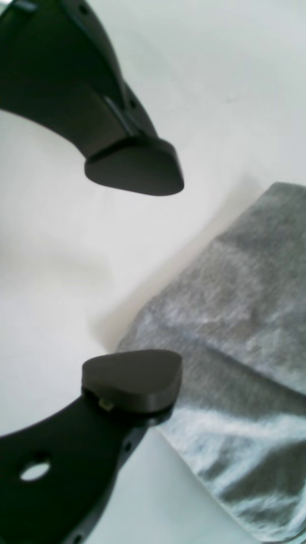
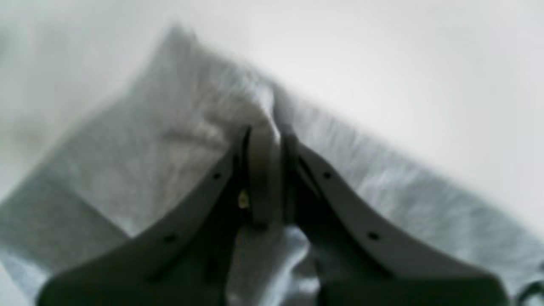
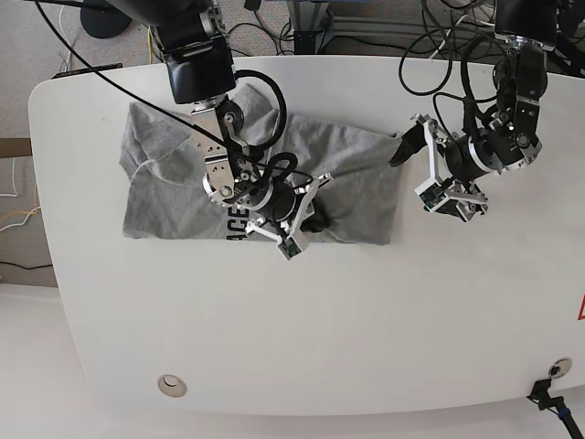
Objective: Fold the T-shirt properly
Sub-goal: 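Press and flatten the folded shirt with both grippers, then move the right gripper to the shirt's outer end and grasp it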
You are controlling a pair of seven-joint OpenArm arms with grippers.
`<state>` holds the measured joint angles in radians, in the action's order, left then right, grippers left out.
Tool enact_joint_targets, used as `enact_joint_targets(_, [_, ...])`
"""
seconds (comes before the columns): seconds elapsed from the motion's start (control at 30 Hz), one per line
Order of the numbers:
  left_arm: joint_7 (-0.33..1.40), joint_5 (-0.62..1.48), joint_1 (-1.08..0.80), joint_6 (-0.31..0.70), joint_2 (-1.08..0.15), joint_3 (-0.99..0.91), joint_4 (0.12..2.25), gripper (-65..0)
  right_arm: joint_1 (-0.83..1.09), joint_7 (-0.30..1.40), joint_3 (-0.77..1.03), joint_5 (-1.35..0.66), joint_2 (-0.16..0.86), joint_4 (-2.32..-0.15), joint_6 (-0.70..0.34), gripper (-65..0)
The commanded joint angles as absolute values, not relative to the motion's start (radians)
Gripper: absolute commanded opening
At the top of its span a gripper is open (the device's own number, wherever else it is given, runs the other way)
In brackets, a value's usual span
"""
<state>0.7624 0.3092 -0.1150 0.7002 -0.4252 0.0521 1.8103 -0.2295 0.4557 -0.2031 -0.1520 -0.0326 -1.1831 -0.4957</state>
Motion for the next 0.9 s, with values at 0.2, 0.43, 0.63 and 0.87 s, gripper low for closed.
enact_joint_targets(0.2, [0.742,0.317,-0.093,0.698,-0.440,0.044,1.827,-11.7,-0.251,0.328,-0.202,-0.170,-0.019,-1.076,-0.503,-60.7])
enact_joint_targets(0.43, [0.742,0.315,-0.093,0.698,-0.440,0.044,1.827,-11.7,-0.252,0.526,-0.196,-0.170,-0.015,-1.408,-0.503,-60.7])
enact_joint_targets(0.63, [0.742,0.314,-0.074,0.698,-0.410,0.044,1.822,-11.7,-0.203,0.708,-0.084,-0.168,0.027,-1.687,-0.503,-60.5])
enact_joint_targets(0.87, [0.742,0.315,-0.019,0.698,-0.323,0.042,1.689,-11.7,-0.104,0.754,0.153,-0.176,0.157,-1.770,-0.510,-58.8])
